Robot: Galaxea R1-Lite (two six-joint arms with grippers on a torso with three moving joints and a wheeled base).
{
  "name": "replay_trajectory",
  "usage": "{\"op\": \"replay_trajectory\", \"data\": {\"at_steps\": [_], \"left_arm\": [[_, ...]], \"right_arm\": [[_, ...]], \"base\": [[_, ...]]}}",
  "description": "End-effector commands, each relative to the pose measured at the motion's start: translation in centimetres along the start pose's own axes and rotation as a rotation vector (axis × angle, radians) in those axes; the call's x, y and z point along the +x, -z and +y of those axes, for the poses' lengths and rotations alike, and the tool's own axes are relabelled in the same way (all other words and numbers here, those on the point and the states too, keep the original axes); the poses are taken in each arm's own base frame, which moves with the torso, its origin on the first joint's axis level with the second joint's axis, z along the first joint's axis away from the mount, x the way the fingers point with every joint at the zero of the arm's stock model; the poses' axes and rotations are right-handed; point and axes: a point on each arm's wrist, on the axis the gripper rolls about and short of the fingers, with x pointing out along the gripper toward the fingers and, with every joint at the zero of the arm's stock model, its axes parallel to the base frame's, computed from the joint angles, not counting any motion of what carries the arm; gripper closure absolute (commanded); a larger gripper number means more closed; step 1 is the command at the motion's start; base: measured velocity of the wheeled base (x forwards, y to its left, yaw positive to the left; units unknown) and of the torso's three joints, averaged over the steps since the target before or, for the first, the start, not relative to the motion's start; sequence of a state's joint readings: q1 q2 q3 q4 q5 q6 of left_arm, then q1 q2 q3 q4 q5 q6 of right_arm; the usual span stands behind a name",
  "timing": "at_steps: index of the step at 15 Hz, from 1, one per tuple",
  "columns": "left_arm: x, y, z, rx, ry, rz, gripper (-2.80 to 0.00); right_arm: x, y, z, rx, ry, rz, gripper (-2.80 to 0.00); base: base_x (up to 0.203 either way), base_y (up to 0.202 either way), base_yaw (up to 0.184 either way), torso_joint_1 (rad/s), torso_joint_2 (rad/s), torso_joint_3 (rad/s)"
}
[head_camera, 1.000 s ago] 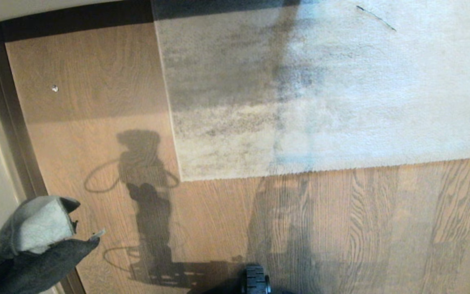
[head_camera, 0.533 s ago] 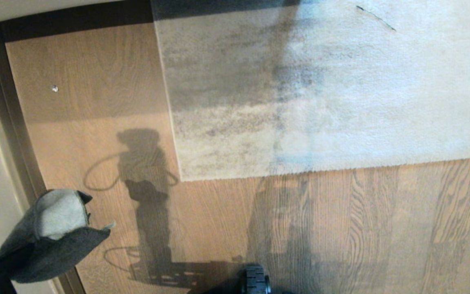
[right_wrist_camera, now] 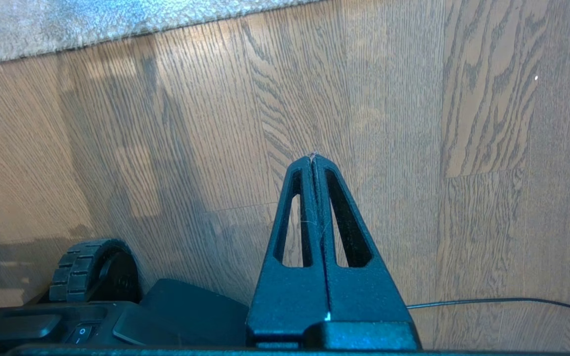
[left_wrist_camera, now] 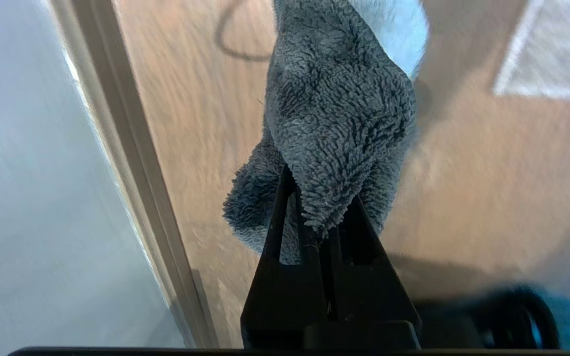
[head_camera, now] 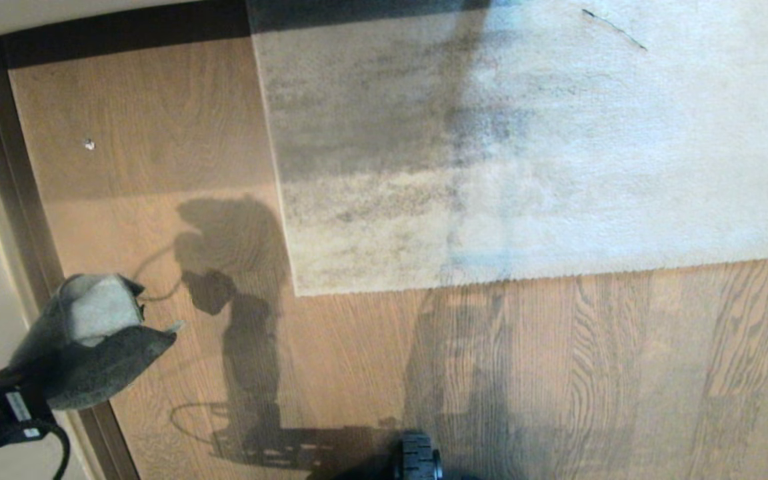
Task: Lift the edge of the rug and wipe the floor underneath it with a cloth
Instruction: Put down the rag
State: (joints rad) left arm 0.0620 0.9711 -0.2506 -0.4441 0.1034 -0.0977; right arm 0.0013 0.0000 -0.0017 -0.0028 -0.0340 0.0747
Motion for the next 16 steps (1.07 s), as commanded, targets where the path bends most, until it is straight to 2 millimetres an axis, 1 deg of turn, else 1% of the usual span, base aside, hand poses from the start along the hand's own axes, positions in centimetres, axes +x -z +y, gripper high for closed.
{"op": "replay_trajectory", "data": {"at_steps": [1, 4, 9, 13, 16], "left_arm": [[1.6, 0.2, 0.3, -0.009, -0.032, 0.046, 0.0], [3.3, 0.9, 0.6, -0.015, -0.065, 0.093, 0.0], [7.6, 1.7, 0.9, -0.023, -0.084, 0.122, 0.0], [11.3, 2.7, 0.8, -0.025, -0.072, 0.105, 0.0], [13.8, 3.5, 0.8, -0.027, -0.057, 0.051, 0.0]], "right_arm": [[0.0, 0.0, 0.0, 0.0, 0.001, 0.001, 0.0], [0.0, 0.0, 0.0, 0.0, 0.001, 0.001, 0.0], [0.0, 0.0, 0.0, 0.0, 0.001, 0.001, 0.0], [0.0, 0.0, 0.0, 0.0, 0.0, 0.001, 0.0], [0.0, 0.0, 0.0, 0.0, 0.001, 0.001, 0.0]], "base": [[0.0, 0.0, 0.0, 0.0, 0.0, 0.0], [0.0, 0.0, 0.0, 0.0, 0.0, 0.0], [0.0, 0.0, 0.0, 0.0, 0.0, 0.0], [0.0, 0.0, 0.0, 0.0, 0.0, 0.0], [0.0, 0.0, 0.0, 0.0, 0.0, 0.0]]}}
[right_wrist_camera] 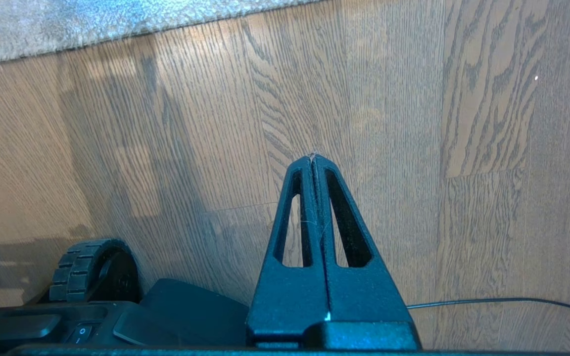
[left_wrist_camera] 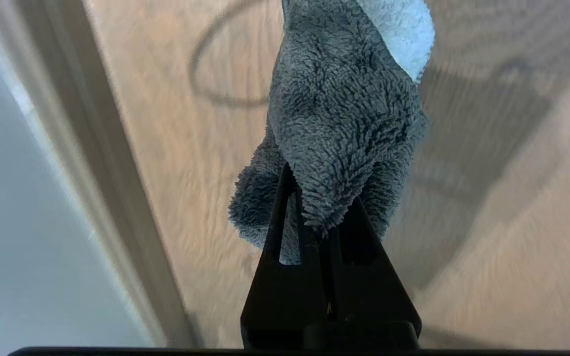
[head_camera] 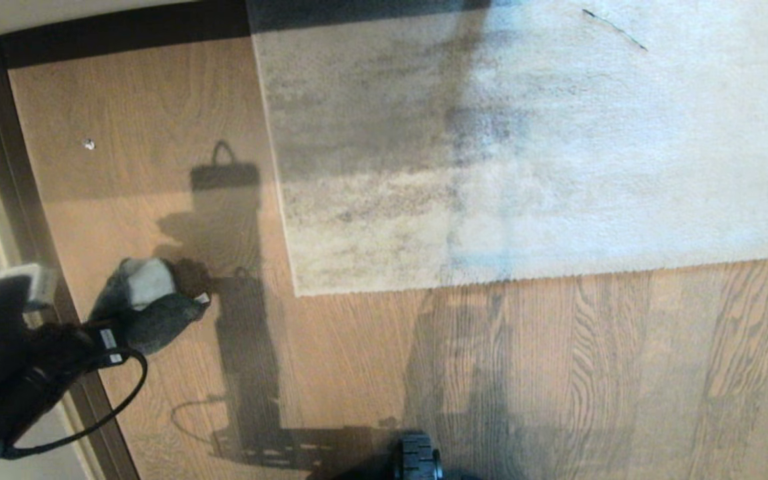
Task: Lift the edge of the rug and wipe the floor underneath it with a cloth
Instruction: Put down the rag
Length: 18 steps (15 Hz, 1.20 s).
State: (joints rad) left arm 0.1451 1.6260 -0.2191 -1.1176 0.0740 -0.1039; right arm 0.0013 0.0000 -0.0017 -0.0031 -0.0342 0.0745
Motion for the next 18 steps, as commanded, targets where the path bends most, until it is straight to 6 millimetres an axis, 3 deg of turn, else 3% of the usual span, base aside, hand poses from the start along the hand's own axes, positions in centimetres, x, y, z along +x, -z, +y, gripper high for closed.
{"op": "replay_trajectory", "data": {"at_steps": [1, 7, 8, 18], "left_arm": [[2.6, 1.6, 0.1, -0.001, -0.003, 0.017, 0.0], [4.4, 2.0, 0.2, -0.005, -0.007, -0.065, 0.0], [4.5, 1.9, 0.2, 0.004, -0.01, -0.08, -2.8], [4.3, 1.7, 0.4, -0.027, -0.007, -0.1, -2.8]], "right_arm": [[0.0, 0.0, 0.0, 0.001, 0.0, 0.002, 0.0], [0.0, 0.0, 0.0, 0.001, 0.001, 0.002, 0.0], [0.0, 0.0, 0.0, 0.001, 0.001, 0.002, 0.0], [0.0, 0.0, 0.0, 0.001, 0.0, 0.002, 0.0]], "base": [[0.0, 0.0, 0.0, 0.0, 0.0, 0.0], [0.0, 0.0, 0.0, 0.0, 0.0, 0.0], [0.0, 0.0, 0.0, 0.0, 0.0, 0.0], [0.0, 0.0, 0.0, 0.0, 0.0, 0.0]]}}
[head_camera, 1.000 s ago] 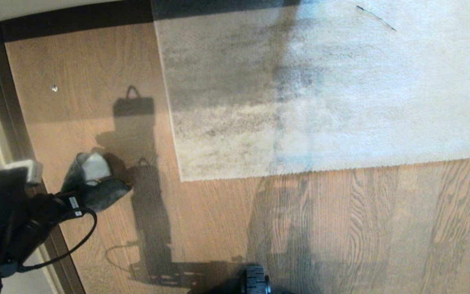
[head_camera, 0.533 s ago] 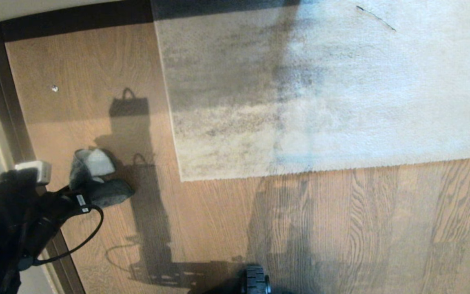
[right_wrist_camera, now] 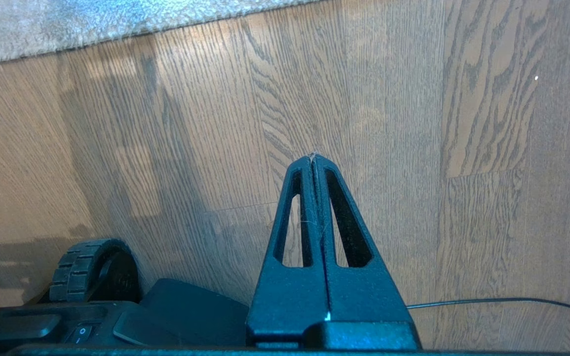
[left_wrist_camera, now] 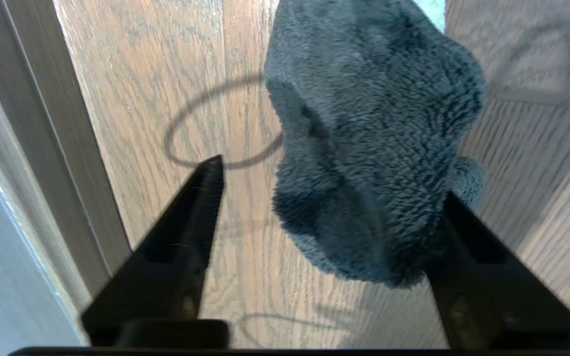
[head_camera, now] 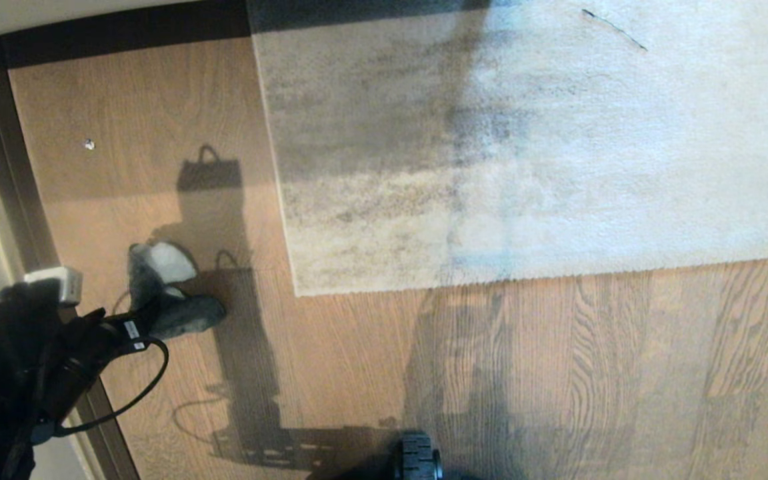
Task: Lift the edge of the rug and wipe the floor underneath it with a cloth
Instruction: Put down the rag
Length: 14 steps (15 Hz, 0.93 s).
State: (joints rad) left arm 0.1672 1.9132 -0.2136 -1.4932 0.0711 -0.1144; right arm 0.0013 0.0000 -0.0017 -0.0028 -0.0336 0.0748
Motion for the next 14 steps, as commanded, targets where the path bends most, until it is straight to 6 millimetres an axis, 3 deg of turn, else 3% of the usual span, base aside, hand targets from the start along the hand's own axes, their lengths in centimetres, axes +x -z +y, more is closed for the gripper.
{"op": "replay_trajectory", "data": {"at_steps": [1, 8, 14], "left_arm": [[0.0, -0.5, -0.1, -0.006, 0.004, -0.027, -2.8], [-0.7, -0.8, -0.1, -0.035, 0.042, -0.036, -2.8], [-3.3, -1.1, -1.0, -0.113, 0.092, -0.037, -2.8]], "right_arm": [[0.0, 0.0, 0.0, 0.0, 0.001, 0.001, 0.0], [0.0, 0.0, -0.1, 0.0, 0.027, -0.001, 0.0], [0.0, 0.0, 0.0, 0.0, 0.0, 0.001, 0.0]], "base": [[0.0, 0.0, 0.0, 0.0, 0.0, 0.0], [0.0, 0.0, 0.0, 0.0, 0.0, 0.0], [0.0, 0.0, 0.0, 0.0, 0.0, 0.0]]}}
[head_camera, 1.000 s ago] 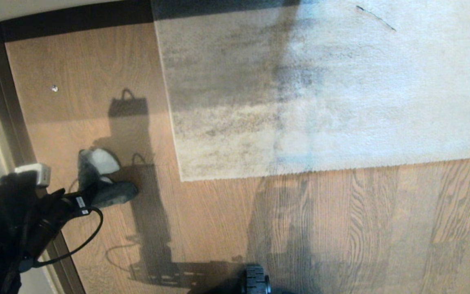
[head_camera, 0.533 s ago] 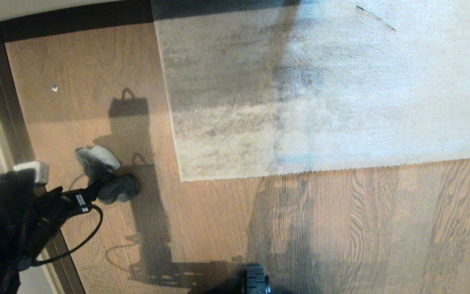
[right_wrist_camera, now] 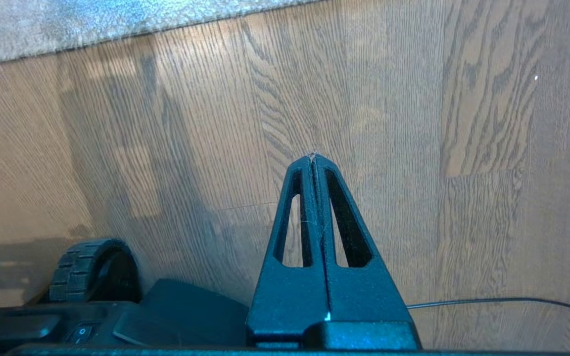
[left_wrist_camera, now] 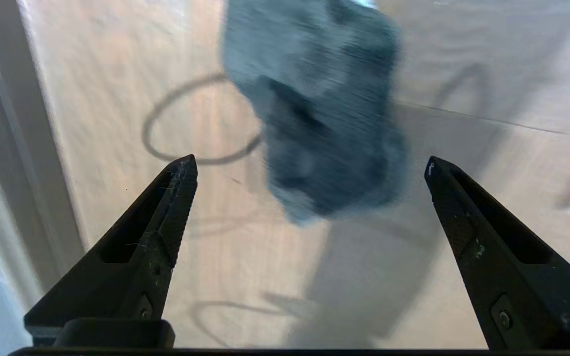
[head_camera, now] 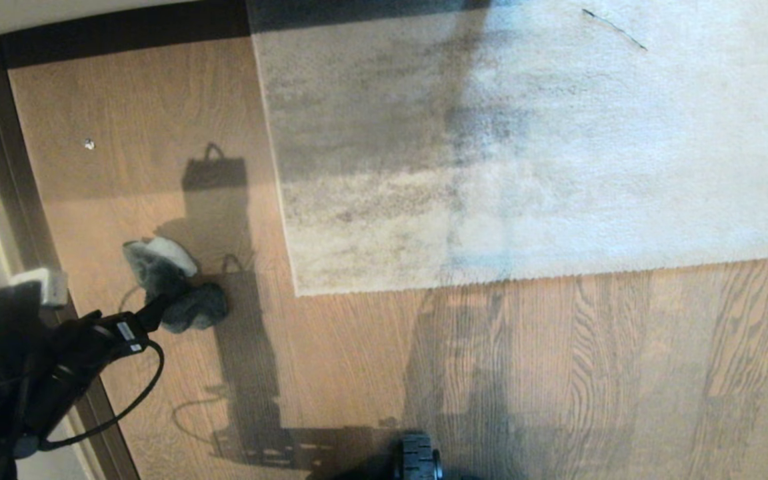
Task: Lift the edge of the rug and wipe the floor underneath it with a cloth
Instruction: Put down the rag
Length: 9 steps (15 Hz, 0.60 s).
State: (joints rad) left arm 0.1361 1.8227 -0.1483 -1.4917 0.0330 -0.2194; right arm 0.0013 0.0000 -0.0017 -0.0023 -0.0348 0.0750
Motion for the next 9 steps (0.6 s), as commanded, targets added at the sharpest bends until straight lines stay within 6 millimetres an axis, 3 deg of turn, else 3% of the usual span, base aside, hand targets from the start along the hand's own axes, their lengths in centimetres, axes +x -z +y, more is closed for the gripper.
{"op": "replay_trajectory", "data": {"at_steps": [1, 9], "left_arm": [[-1.6, -0.5, -0.7, -0.019, 0.034, -0.025, -2.8], [-6.2, -1.7, -0.9, -0.029, 0.062, -0.1, -2.8]], "right_arm": [[0.0, 0.0, 0.0, 0.0, 0.0, 0.001, 0.0], [0.0, 0.0, 0.0, 0.0, -0.001, 0.001, 0.0]], "base": [[0.0, 0.0, 0.0, 0.0, 0.0, 0.0], [0.0, 0.0, 0.0, 0.0, 0.0, 0.0]]}}
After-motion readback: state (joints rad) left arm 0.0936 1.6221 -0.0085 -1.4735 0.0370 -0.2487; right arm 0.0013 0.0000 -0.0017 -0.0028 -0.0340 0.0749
